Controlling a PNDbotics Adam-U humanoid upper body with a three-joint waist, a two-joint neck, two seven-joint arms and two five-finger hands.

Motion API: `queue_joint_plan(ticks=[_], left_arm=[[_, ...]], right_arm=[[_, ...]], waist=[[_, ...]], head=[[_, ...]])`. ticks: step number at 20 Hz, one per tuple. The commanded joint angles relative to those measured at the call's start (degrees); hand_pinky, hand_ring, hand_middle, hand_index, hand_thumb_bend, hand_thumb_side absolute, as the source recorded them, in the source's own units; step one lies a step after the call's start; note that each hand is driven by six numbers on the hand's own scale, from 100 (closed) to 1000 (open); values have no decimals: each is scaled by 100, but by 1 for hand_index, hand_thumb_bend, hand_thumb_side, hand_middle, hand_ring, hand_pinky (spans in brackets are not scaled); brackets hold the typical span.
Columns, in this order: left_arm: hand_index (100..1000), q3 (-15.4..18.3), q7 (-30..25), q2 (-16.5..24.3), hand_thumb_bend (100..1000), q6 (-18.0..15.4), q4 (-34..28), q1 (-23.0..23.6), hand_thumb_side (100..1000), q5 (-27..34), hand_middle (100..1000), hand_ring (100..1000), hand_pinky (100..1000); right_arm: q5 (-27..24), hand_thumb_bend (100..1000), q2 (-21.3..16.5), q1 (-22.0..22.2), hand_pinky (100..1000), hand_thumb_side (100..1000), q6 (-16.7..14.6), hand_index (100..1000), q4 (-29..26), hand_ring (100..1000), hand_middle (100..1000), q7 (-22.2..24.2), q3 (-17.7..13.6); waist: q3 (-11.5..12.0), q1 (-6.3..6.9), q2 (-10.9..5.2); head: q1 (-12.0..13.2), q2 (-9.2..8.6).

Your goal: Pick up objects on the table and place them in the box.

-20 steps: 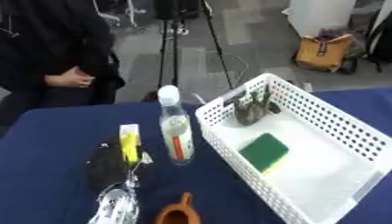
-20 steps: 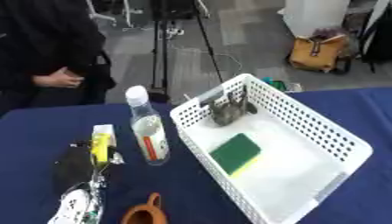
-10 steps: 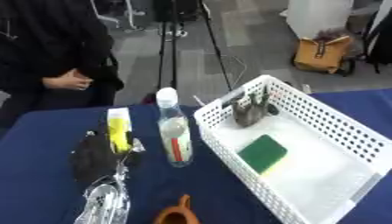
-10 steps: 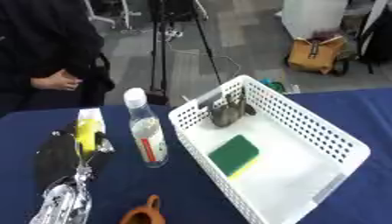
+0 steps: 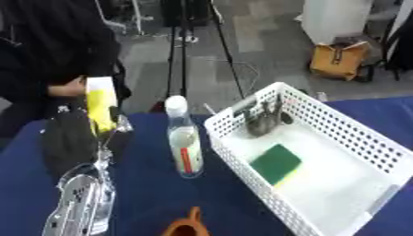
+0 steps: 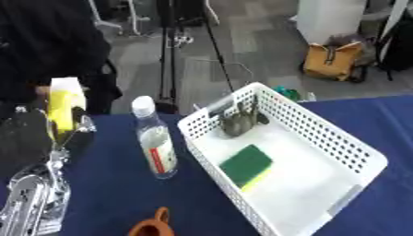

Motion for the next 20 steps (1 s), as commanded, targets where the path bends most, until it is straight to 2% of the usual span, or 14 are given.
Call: queue_joint_plan(ticks=[1, 9, 20], left_arm=[[730, -15, -160, 267, 100, -54, -270, -251, 533, -74, 299, 160, 100], [724, -116, -462, 496, 100, -222, -396, -833, 535, 76, 298, 164, 100], [721, -430, -635, 520, 100, -614, -83, -1640, 530, 579, 301, 168, 100]], right_arm=[[17, 100, -86, -11, 624, 758, 13, 589, -67, 507, 489, -5, 11], [12, 100, -74, 54, 625, 756, 22, 589, -67, 507, 489, 23, 41], [-29, 100, -32, 101, 625, 754, 4, 589, -67, 507, 489, 95, 110]], waist=[[10, -12, -186], [3, 35, -318], [-152, 105, -449]], head=[[-39, 44], [-99, 118], [3, 223]])
